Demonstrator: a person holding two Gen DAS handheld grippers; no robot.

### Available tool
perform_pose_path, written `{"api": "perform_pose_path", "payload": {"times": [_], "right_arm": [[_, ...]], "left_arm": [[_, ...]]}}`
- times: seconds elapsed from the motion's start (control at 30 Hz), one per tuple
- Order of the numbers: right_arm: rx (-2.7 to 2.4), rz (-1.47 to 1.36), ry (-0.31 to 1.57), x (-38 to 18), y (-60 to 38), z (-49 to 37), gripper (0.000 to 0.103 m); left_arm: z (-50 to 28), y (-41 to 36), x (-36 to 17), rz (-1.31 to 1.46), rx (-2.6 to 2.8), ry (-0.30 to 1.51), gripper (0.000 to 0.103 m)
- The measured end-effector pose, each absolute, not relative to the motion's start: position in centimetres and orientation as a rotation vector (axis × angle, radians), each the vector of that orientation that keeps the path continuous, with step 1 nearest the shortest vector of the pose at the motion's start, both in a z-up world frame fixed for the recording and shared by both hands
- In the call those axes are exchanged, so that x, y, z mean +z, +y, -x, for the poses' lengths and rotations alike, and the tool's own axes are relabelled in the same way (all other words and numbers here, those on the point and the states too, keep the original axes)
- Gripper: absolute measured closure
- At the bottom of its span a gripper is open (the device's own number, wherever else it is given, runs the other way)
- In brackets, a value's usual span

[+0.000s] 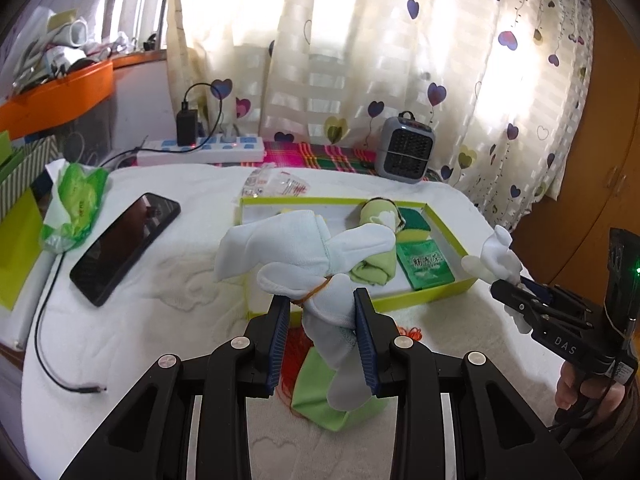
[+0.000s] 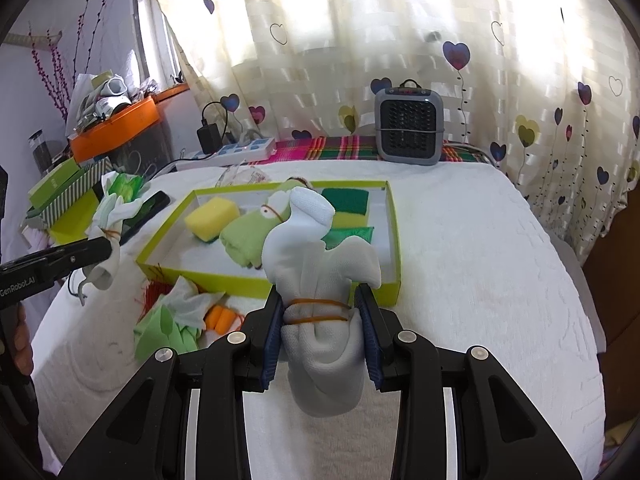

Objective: Organize soft objects
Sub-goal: 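Lift both sock bundles and carry them over the box lid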

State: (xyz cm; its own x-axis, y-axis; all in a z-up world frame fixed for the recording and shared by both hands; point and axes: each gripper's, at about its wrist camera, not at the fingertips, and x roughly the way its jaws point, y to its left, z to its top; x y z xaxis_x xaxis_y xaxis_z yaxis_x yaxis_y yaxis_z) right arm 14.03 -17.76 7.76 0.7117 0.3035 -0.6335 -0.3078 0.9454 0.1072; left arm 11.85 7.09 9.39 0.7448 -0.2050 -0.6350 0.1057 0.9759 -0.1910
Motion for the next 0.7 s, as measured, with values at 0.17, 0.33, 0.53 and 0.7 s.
{"api": "perform_pose_path", "payload": {"times": [0.17, 0.33, 0.53, 0.7], "right_arm": [[0.339, 0.004, 0.697, 8.1, -17.5, -15.0, 0.067], [0.334, 0.010, 0.699, 8.2, -17.1, -16.2, 0.067], [0.313, 0.004, 0.706, 8.1, -16.8, -17.9, 0.067], [0.293, -0.008, 0.718, 7.8, -16.5, -19.6, 0.067]], "left_arm": [[-13.1, 6.9, 9.5, 0.152, -0.193, 0.716, 0.073], [-14.6, 6.7, 9.4, 0.156, -0.205, 0.723, 0.073], [-16.3, 6.7, 9.1, 0.160, -0.210, 0.737, 0.073], [-17.7, 6.2, 8.4, 0.162, -0.216, 0.761, 0.073]]}}
